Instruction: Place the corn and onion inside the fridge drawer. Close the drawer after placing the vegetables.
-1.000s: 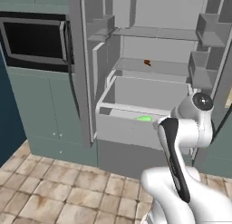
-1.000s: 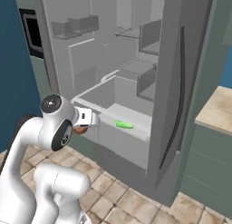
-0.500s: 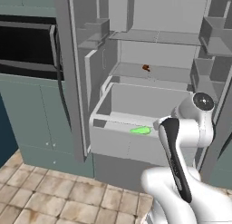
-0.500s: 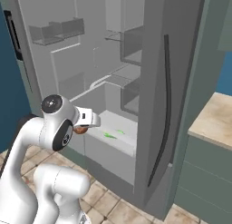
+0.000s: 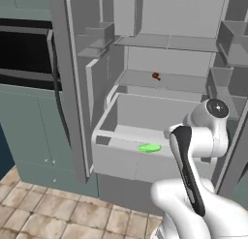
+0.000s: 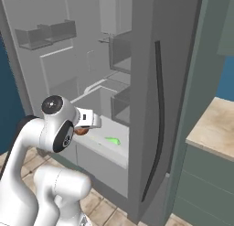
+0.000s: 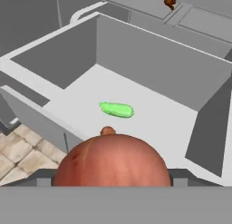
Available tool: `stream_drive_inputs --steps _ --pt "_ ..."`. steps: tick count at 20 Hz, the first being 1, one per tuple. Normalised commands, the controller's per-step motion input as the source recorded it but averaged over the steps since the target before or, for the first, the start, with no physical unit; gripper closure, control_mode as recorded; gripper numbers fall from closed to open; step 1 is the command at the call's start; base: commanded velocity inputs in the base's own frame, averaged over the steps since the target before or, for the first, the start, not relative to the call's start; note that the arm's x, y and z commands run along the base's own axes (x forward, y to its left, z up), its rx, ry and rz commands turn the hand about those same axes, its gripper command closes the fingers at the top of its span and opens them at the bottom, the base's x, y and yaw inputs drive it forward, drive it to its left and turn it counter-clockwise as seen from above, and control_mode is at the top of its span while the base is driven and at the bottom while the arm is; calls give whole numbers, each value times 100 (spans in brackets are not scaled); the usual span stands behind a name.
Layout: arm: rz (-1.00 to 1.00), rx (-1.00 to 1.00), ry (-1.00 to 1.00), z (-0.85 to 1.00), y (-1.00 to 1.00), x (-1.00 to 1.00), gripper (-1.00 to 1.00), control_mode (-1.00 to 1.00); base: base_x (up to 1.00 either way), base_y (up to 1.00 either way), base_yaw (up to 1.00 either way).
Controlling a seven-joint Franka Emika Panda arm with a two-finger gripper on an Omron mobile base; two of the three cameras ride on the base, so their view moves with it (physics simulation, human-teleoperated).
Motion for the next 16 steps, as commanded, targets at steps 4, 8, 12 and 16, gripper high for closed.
stream_drive_inputs --steps 4,8,12,16 --pt "0 0 0 0 0 0 100 100 26 13 0" --pt "0 0 0 0 0 0 100 100 36 10 0" --pt "0 0 0 0 0 0 100 100 57 8 0" --pt "0 0 0 0 0 0 100 100 48 1 0"
